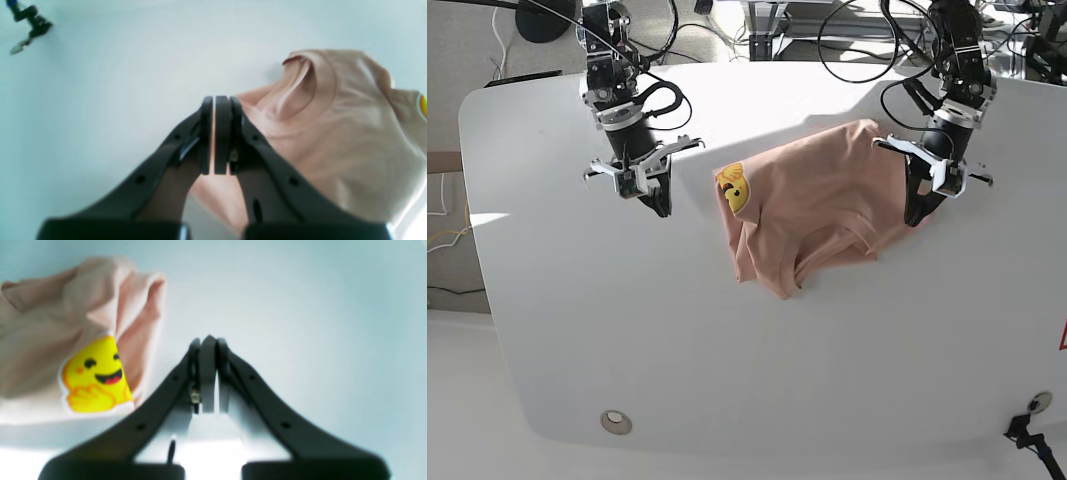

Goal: Fold the T-shirt properly

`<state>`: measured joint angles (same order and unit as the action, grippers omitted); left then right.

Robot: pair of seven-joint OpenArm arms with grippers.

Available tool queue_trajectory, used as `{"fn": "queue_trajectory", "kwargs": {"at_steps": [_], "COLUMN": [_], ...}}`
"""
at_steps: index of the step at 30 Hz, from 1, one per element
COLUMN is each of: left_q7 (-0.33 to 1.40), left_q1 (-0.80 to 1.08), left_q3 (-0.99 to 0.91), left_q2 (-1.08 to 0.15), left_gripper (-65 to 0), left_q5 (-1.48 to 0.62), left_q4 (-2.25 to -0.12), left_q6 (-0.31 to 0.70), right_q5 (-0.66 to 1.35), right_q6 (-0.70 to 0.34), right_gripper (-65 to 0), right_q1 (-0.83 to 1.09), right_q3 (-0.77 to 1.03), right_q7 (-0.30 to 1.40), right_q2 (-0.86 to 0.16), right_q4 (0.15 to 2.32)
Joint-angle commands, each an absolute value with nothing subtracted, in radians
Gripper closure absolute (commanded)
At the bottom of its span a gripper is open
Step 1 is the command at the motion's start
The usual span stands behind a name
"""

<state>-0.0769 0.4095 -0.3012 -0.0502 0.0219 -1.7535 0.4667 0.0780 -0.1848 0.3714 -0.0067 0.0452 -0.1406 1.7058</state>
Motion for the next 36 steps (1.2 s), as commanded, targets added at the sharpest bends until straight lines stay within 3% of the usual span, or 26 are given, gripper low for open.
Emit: {"fn": "queue_trajectory", "kwargs": {"at_steps": [1, 11, 14, 23, 27, 36], "left_q7": [-0.133, -0.136, -0.17, -0.205, -0.205, -0.205], "left_q1": [0.449, 0.845, 0.931, 1.156, 1.161, 0.914], "left_q3": [-0.305, -0.329, -0.371, -0.375, -0.372, -0.331], "left_q2": [-0.051, 0.012, 0.053, 0.062, 0.058, 0.056], "left_gripper": [0.0, 0.0, 0.0, 0.0, 0.0, 0.0], "left_q5": [0.004, -0.001, -0.001, -0.081, -0.091, 0.048], "left_q4": [-1.796, -1.956, -1.954, -1.867, -1.698, -1.285], "left_q6": [0.452, 0.447, 0.447, 0.45, 0.45, 0.45], "right_q5": [0.084, 0.085, 0.085, 0.087, 0.087, 0.076], "right_q6": [-0.196, -0.193, -0.193, -0.202, -0.202, -0.251], "right_gripper": [0.0, 0.0, 0.0, 0.0, 0.0, 0.0], "right_q1": [0.407, 0.785, 0.908, 1.176, 1.181, 0.911], "right_q3": [0.025, 0.061, 0.082, 0.145, 0.137, 0.136], "right_q7": [0.005, -0.031, -0.117, -0.124, -0.124, -0.252], "right_q2": [-0.136, -0.136, -0.137, -0.137, -0.102, -0.074], "right_q4": [1.785, 1.959, 1.957, 1.908, 1.764, 1.213]}}
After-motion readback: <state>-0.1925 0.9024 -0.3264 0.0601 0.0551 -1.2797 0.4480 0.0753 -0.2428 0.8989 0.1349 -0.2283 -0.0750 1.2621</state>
